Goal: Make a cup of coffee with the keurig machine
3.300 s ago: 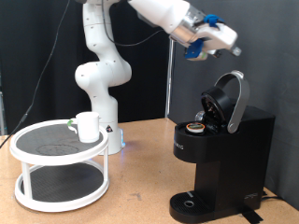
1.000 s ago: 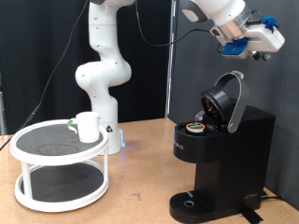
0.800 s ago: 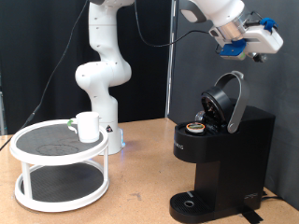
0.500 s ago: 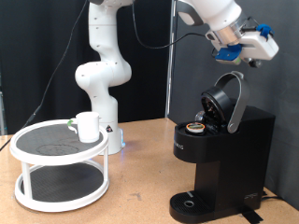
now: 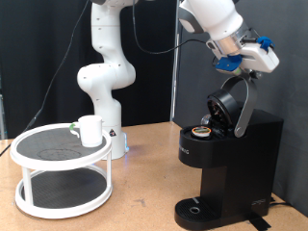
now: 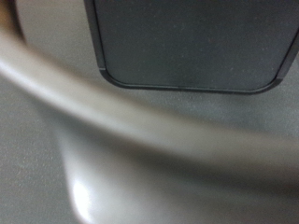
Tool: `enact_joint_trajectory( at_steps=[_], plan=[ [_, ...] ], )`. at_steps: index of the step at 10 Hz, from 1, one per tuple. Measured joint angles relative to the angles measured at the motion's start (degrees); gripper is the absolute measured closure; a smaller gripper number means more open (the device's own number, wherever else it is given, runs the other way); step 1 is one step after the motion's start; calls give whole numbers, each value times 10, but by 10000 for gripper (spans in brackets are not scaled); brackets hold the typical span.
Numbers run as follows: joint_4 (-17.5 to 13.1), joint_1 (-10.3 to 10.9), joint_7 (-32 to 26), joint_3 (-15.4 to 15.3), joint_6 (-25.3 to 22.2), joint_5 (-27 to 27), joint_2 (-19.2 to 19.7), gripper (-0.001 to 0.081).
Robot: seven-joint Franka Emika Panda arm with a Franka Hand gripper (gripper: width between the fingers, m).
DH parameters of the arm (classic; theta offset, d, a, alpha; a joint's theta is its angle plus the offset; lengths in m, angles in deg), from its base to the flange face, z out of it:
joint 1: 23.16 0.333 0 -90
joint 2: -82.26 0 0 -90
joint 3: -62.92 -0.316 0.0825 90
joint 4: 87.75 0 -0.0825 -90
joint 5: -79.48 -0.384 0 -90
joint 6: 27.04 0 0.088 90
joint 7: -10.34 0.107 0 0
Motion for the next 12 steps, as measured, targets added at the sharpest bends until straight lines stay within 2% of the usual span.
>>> enact_joint_trajectory(
  at_steps=[6,9,12],
  plan=[
    [47,-16,-37,8,14,0,-45,806],
    [70,-35,-41,16,37,14,-59,806],
    [83,-57,-57,34,38,31,-59,806]
  ],
)
